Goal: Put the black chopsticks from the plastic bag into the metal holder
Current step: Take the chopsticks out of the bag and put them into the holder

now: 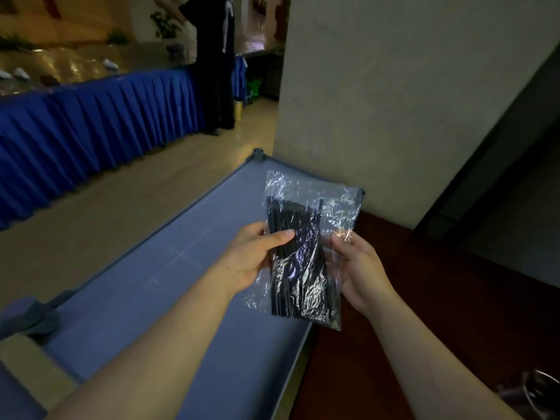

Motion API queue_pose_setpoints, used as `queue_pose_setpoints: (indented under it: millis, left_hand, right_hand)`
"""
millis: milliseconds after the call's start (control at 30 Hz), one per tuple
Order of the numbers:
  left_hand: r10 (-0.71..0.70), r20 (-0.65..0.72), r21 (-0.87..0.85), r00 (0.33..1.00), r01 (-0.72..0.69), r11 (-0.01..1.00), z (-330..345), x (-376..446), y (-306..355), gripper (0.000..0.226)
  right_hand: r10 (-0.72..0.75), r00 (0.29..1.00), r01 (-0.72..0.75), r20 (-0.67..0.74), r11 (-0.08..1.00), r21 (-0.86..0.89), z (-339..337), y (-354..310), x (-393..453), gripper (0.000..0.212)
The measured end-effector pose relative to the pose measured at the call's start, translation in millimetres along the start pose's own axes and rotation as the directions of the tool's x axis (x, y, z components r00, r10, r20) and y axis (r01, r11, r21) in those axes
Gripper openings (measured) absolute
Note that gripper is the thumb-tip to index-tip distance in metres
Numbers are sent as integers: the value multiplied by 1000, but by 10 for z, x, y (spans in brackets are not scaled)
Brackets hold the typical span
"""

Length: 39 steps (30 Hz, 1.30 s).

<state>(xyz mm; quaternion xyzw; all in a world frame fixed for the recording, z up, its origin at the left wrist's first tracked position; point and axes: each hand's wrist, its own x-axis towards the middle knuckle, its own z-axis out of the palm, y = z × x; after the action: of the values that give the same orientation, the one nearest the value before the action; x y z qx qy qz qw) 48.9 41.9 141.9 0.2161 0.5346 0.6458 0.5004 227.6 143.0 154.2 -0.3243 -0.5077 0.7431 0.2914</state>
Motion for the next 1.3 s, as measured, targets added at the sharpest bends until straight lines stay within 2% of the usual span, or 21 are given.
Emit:
queue_pose_setpoints:
  millis: [233,367,467,633,833,1033,1300]
  left_hand:
    - [35,66,30,997,-37,999,658,-31,122,43]
    - [67,103,46,992,-72,996,1024,-80,209,39]
    - [95,114,65,989,-103,993,1291,-132,254,47]
    - [139,137,111,981,-154,982,1795,-207,297,25]
    - [191,158,125,969,-211,969,2406,-281,262,42]
    - [191,208,124,959,-220,968,2968,-293,157,43]
    - [179,253,152,951,-221,963,3575,-342,-5,39]
  right_hand:
    - [-79,995,84,-66,994,71,-450,-384,-254,16]
    - [-118,990,125,-79,988,87,-699,-604,-404,16]
    - [-147,985,155,-92,984,92,-891,-769,-511,19]
    - [-180,978,190,-102,977,94,-1260,-1052,-700,15]
    - [-235,965,245,-112,966,81,-1757,-1329,-892,15]
    - [-309,929,314,-205,949,-9,-2261,-1508,-1051,15]
    - [-455,837,439,-305,890,-123,-2832,-1656,-1252,5]
